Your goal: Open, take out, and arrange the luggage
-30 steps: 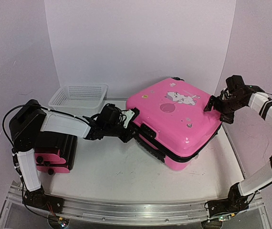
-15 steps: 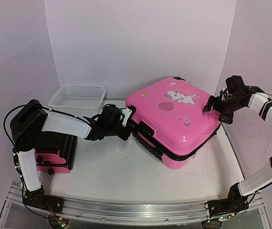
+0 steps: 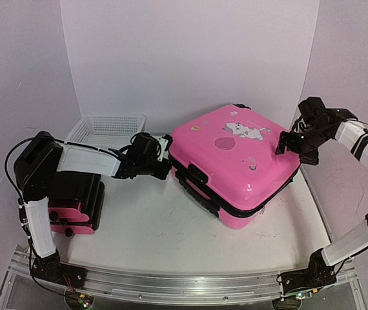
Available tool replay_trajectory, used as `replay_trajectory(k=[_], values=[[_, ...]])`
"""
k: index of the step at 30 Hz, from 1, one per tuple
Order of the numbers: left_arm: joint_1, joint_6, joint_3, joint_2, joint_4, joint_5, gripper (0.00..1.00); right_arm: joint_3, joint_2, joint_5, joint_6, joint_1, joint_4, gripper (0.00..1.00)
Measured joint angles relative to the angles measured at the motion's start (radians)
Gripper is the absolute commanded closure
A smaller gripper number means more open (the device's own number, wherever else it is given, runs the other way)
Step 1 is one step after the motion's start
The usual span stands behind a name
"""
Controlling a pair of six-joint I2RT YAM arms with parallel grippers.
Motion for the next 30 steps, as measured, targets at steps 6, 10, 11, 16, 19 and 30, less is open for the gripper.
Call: replay_trajectory(k=[6, 10, 11, 16, 19, 30], values=[[-0.049, -0.069, -0.024, -0.021, -0.003, 0.003, 1.0, -0.01, -0.077, -0.029, 0.098, 0.2, -0.141, 0.02], [-0.103, -0.115, -0.057, -0.057, -0.005, -0.011, 1.0, -0.101, -0.17, -0.073, 0.225, 0.222, -0.138, 0.02], [-0.117, -0.13, -0.066, -0.066, -0.01, -0.011, 1.0, -0.114, -0.191, -0.065, 0.248, 0.217, -0.138, 0.02], [-0.19, -0.169, -0.089, -0.109, -0.047, -0.011, 1.0, -0.124, -0.225, -0.057, 0.288, 0.134, -0.103, 0.02], [-0.212, -0.196, -0.105, -0.123, -0.056, 0.0, 1.0, -0.116, -0.156, -0.078, 0.264, 0.064, -0.079, 0.02], [-0.101, -0.228, -0.142, -0.153, -0.053, 0.103, 1.0, -0.005, -0.043, 0.158, -0.023, 0.02, -0.069, 0.02]])
